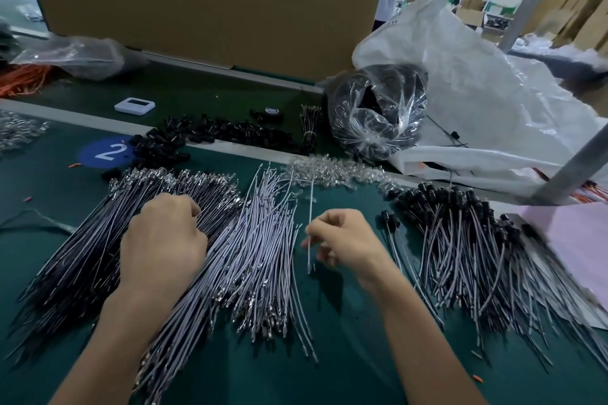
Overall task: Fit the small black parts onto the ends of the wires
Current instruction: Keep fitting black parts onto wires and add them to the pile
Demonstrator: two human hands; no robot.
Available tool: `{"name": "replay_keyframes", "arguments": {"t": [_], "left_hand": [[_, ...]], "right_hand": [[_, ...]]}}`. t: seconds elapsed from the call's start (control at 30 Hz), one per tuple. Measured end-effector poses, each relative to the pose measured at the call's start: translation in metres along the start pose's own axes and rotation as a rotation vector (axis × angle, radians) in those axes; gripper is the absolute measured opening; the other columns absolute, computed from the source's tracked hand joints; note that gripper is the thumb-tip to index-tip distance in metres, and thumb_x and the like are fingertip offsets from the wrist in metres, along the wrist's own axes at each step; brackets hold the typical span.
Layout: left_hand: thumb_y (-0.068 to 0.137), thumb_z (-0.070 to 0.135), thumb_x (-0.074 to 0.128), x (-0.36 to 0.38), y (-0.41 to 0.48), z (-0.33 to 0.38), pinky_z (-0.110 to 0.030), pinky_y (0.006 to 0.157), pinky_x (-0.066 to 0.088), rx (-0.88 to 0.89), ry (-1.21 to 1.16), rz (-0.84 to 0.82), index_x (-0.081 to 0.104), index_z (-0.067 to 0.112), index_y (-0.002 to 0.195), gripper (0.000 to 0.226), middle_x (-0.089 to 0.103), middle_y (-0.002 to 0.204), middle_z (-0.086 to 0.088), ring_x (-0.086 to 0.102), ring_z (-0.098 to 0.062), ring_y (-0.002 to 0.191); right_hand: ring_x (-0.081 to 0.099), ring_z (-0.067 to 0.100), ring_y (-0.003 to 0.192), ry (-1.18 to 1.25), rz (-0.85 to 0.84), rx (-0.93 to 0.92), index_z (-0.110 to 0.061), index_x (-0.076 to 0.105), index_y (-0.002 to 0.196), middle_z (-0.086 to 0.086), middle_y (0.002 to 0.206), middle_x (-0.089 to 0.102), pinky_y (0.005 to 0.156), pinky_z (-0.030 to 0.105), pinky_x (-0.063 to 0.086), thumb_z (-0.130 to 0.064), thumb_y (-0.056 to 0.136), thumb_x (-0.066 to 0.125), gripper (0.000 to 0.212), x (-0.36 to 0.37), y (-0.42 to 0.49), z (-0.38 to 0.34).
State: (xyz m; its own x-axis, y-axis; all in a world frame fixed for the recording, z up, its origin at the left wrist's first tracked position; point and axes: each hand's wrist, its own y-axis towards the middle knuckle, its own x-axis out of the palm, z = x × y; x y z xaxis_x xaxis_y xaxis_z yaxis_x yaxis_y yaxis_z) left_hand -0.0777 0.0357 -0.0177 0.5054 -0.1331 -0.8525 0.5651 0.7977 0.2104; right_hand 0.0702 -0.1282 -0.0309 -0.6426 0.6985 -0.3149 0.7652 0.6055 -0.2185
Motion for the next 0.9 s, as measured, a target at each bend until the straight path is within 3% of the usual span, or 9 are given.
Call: {"name": "replay_keyframes", "arguments": {"t": [0.07, 0.13, 0.23, 0.33, 0.47, 0.57, 0.7, 0.8, 0.9], "left_hand": [[0.089, -0.004, 0.061, -0.004, 0.001, 0.002, -0.036, 0.063, 0.043, 0.015, -0.017, 0.069, 0.072, 0.004, 0.101, 0.018, 0.063, 0.1, -0.016, 0.051, -0.025, 0.071], [0.089, -0.003, 0.06, -0.007, 0.002, 0.003, -0.037, 0.067, 0.041, 0.046, -0.063, 0.167, 0.071, 0.004, 0.097, 0.015, 0.061, 0.097, -0.016, 0.048, -0.024, 0.072], [0.093, 0.005, 0.061, -0.013, 0.001, 0.012, -0.031, 0.063, 0.051, 0.073, -0.262, 0.188, 0.067, 0.012, 0.091, 0.01, 0.067, 0.084, -0.005, 0.063, -0.02, 0.064], [0.096, 0.008, 0.059, -0.012, -0.001, 0.026, -0.018, 0.042, 0.051, -0.05, -0.655, -0.048, 0.063, 0.017, 0.087, 0.013, 0.071, 0.072, -0.002, 0.069, -0.011, 0.051], [0.095, 0.006, 0.059, -0.004, -0.013, 0.046, -0.023, 0.046, 0.055, -0.088, -0.895, -0.288, 0.065, 0.01, 0.094, 0.006, 0.075, 0.072, -0.001, 0.073, -0.018, 0.06], [0.096, 0.008, 0.059, 0.004, -0.02, 0.057, -0.024, 0.049, 0.057, -0.091, -1.006, -0.365, 0.064, 0.008, 0.099, 0.006, 0.076, 0.077, -0.003, 0.073, -0.02, 0.064], [0.096, 0.005, 0.057, 0.008, -0.019, 0.066, -0.023, 0.05, 0.055, -0.147, -1.202, -0.445, 0.057, 0.013, 0.107, 0.014, 0.076, 0.077, -0.011, 0.071, -0.018, 0.059], [0.095, 0.0, 0.052, 0.005, -0.011, 0.067, -0.02, 0.047, 0.051, -0.192, -1.327, -0.536, 0.062, 0.006, 0.098, 0.013, 0.07, 0.065, -0.011, 0.063, -0.015, 0.05], [0.079, 0.0, 0.056, 0.002, -0.003, 0.069, -0.018, 0.046, 0.051, -0.288, -1.484, -0.71, 0.067, 0.0, 0.08, 0.012, 0.063, 0.059, -0.011, 0.059, -0.015, 0.046]], "right_hand": [[0.055, 0.009, 0.049, 0.181, 0.005, -0.088, -0.008, 0.065, 0.086, 0.007, 0.07, 0.072, 0.044, 0.018, 0.041, -0.003, 0.087, 0.066, 0.005, -0.006, -0.003, -0.002], [0.058, 0.008, 0.054, 0.314, -0.011, -0.148, -0.009, 0.067, 0.101, 0.005, 0.072, 0.072, 0.05, 0.017, 0.045, -0.001, 0.087, 0.068, 0.016, -0.01, -0.005, -0.002], [0.06, 0.008, 0.06, 0.371, -0.021, -0.188, -0.012, 0.073, 0.1, 0.004, 0.076, 0.072, 0.055, 0.017, 0.047, -0.001, 0.088, 0.067, 0.017, -0.011, -0.007, -0.003], [0.059, 0.009, 0.059, 0.394, -0.011, -0.214, -0.01, 0.075, 0.087, 0.006, 0.073, 0.07, 0.053, 0.017, 0.047, -0.003, 0.09, 0.064, 0.013, -0.006, -0.009, -0.005], [0.057, 0.01, 0.056, 0.386, 0.004, -0.267, -0.01, 0.075, 0.081, 0.005, 0.068, 0.068, 0.052, 0.018, 0.046, -0.013, 0.094, 0.062, 0.018, 0.0, -0.011, -0.007], [0.057, 0.011, 0.056, 0.369, 0.033, -0.31, -0.009, 0.076, 0.082, 0.006, 0.067, 0.067, 0.053, 0.02, 0.046, -0.015, 0.094, 0.063, 0.018, 0.001, -0.012, -0.006], [0.06, 0.01, 0.061, 0.203, 0.238, -0.474, -0.017, 0.078, 0.086, -0.004, 0.07, 0.071, 0.059, 0.022, 0.048, -0.01, 0.087, 0.072, 0.01, 0.0, -0.01, -0.005], [0.066, 0.014, 0.079, 0.074, 0.391, -0.625, -0.026, 0.077, 0.09, -0.008, 0.084, 0.072, 0.069, 0.024, 0.051, -0.006, 0.082, 0.075, 0.021, -0.004, -0.009, -0.004], [0.063, 0.011, 0.092, -0.045, 0.456, -0.713, -0.028, 0.076, 0.091, -0.013, 0.09, 0.069, 0.081, 0.022, 0.049, -0.008, 0.08, 0.076, 0.023, -0.01, -0.009, -0.004]]}}
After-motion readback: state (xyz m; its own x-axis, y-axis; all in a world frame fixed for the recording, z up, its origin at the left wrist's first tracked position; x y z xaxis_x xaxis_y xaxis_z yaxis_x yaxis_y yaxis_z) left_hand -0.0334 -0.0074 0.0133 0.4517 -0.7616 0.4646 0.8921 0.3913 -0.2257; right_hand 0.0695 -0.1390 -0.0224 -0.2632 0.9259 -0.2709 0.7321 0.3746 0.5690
